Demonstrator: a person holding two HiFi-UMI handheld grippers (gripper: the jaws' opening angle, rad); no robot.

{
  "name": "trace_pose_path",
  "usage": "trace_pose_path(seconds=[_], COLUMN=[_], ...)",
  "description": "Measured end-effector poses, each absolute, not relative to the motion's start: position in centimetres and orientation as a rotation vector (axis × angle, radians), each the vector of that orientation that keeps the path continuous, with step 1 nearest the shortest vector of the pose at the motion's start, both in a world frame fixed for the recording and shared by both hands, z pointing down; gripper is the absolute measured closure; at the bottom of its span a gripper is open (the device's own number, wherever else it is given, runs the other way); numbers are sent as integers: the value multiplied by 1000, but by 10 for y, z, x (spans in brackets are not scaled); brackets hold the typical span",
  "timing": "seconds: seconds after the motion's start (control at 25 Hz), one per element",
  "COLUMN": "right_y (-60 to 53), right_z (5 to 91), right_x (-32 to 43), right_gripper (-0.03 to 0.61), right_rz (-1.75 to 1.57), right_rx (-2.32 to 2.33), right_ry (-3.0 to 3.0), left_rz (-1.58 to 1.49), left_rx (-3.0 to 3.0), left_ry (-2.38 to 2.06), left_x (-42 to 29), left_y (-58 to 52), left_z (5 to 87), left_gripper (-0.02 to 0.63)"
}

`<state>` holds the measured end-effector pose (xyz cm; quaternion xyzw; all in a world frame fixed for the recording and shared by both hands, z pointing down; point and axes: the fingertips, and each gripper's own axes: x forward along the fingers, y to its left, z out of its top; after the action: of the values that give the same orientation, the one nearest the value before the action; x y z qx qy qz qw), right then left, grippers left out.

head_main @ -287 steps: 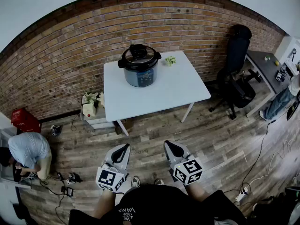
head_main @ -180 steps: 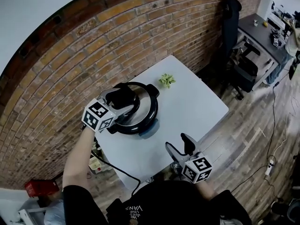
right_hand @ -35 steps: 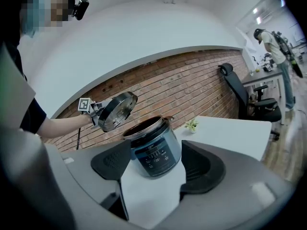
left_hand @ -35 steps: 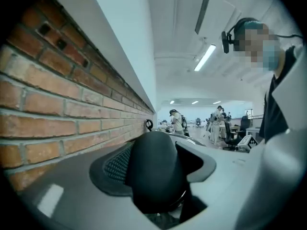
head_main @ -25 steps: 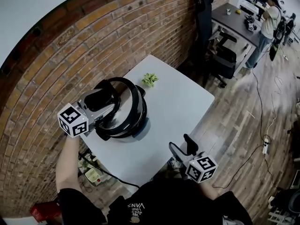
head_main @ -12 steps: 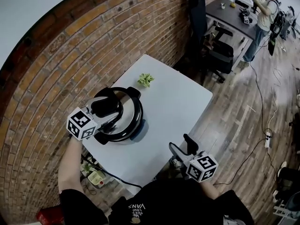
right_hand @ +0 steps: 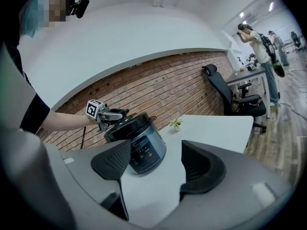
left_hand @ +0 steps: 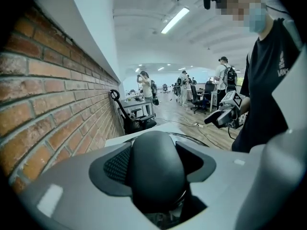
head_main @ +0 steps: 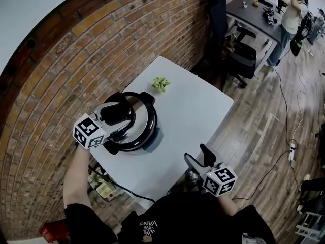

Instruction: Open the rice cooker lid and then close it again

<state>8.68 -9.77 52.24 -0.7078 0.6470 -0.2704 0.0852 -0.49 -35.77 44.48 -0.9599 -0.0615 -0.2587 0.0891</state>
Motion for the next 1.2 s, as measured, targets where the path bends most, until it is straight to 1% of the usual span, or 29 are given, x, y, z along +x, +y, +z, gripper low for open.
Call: trace_pose_path(seconds=[0.36,0.52,0.88,1.2], right_y=[-98,-93,-100,-113], right_z=[524,525,524,522], right_x=[84,90,85,81], right_gripper=[258,258,258,258], right_rz=[-813,-813,-806,-808], right_rx=[-2115,-2131,-2099,-2047], right_ry=[1940,1919,1945,2010], left_rz=[-835,-797,-749,-788], left_rx=[-2738,-2776,-2841,-2867], left_ry=[-360,-360,-257,-112], left_x=[-3,-4,-3,-2], left_y=[-354,-354,-357,-360], left_z=[460,457,457,459], left_gripper=[329,330,334,330])
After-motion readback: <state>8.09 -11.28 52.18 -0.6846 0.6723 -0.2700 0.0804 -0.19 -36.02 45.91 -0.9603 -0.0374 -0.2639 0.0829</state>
